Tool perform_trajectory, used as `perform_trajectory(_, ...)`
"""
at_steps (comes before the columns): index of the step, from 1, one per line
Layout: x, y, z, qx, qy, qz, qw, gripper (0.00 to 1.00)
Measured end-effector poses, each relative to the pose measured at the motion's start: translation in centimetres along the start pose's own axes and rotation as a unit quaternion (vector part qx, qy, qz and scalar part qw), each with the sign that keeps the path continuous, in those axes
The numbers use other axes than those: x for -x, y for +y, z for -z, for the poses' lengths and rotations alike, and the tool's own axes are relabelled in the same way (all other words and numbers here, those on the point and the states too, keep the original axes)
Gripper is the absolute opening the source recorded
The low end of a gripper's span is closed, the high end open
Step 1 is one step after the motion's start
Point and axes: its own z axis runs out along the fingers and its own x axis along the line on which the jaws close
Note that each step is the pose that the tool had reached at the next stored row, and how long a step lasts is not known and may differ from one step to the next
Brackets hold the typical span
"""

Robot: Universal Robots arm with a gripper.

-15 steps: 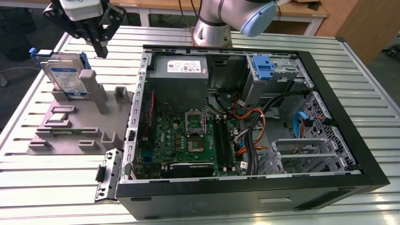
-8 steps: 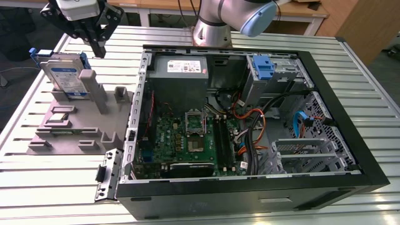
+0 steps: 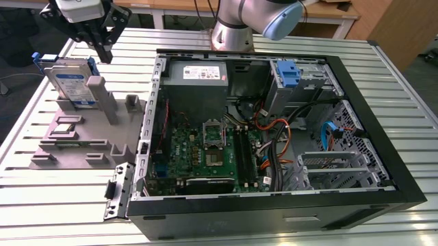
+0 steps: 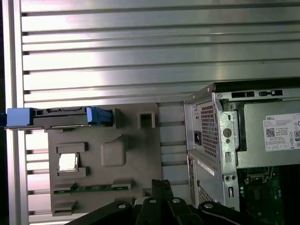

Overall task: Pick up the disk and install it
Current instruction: 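Reach for the disk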

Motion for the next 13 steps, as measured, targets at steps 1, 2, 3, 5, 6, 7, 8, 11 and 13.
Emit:
perform_trajectory(1, -0.2, -0.02, -0.01, 0.0, 0.0, 0.0, 1.0, 0.11)
perform_trajectory(2, -0.38, -0.03, -0.02, 0.0, 0.0, 0.0, 1.0, 0.11)
perform_trajectory(3, -0.48, -0.04, -0.02, 0.0, 0.0, 0.0, 1.0, 0.11)
perform_trajectory(5, -0.61, -0.05, -0.02, 0.0, 0.0, 0.0, 1.0, 0.11)
perform_trajectory(6, -0.65, -0.05, -0.02, 0.0, 0.0, 0.0, 1.0, 0.11)
perform_trajectory(7, -0.66, -0.05, -0.02, 0.0, 0.0, 0.0, 1.0, 0.11)
perform_trajectory(8, -0.66, -0.05, -0.02, 0.0, 0.0, 0.0, 1.0, 0.11)
perform_trajectory(11, -0.69, -0.05, -0.02, 0.0, 0.0, 0.0, 1.0, 0.11)
perform_trajectory(13, -0.7, -0.05, -0.02, 0.0, 0.0, 0.0, 1.0, 0.11)
